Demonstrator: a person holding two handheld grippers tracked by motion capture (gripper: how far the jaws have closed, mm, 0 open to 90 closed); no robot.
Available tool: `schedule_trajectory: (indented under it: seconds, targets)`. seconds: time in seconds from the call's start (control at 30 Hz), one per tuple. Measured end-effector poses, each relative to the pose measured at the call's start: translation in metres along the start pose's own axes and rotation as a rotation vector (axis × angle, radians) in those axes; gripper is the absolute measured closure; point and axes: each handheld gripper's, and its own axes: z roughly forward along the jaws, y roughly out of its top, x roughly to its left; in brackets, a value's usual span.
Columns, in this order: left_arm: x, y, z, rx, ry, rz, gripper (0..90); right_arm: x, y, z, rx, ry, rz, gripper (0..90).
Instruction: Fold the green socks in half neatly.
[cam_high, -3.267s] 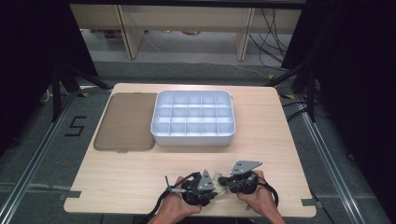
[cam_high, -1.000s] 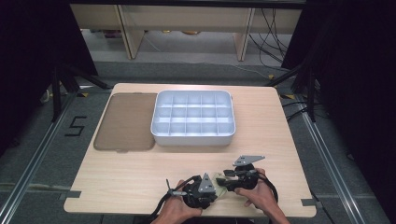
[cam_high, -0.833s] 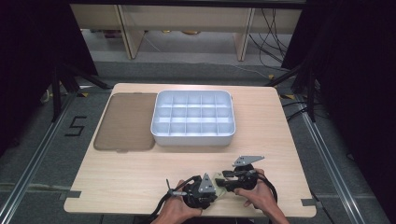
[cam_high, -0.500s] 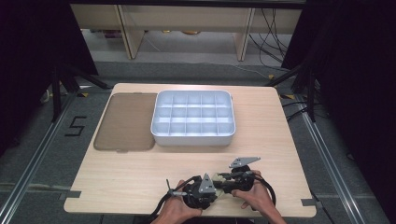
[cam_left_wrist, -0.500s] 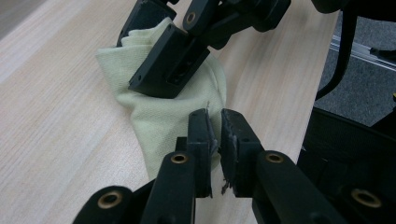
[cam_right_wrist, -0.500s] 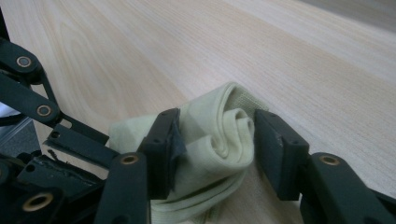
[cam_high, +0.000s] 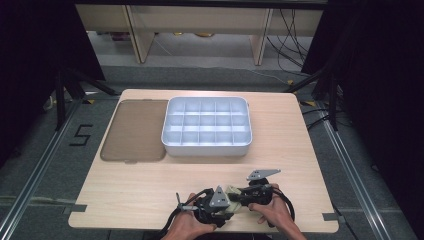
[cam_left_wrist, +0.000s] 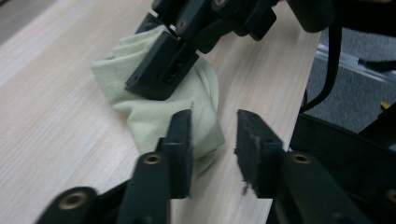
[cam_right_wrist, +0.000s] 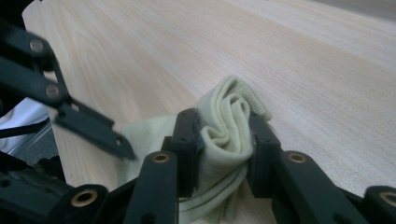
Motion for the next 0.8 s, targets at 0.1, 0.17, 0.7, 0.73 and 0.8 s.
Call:
schedule_trajectory:
  seconds: [0.1,0.17,0.7,0.73,0.8]
  targets:
    - [0.002,-0.004,-0.007,0.0,0.012,-0.053,56.8,0.001,0.0,0.0,-0.006,-0.018,-0.005,71.0]
    - [0.003,-0.006,-0.011,-0.018,-0.002,-0.08,53.3,0.002,0.001,-0.001,-0.002,-0.014,-0.011,71.3]
    - [0.023,-0.045,-0.054,-0.012,0.086,-0.184,35.5,0.009,0.002,-0.005,-0.025,-0.014,-0.064,72.6]
    - [0.025,-0.047,-0.055,-0.01,0.087,-0.191,34.8,0.009,0.003,-0.005,-0.042,-0.017,-0.078,72.7]
    - [0.028,-0.051,-0.058,-0.004,0.097,-0.191,33.8,0.009,0.003,-0.007,-0.04,0.006,-0.087,72.7]
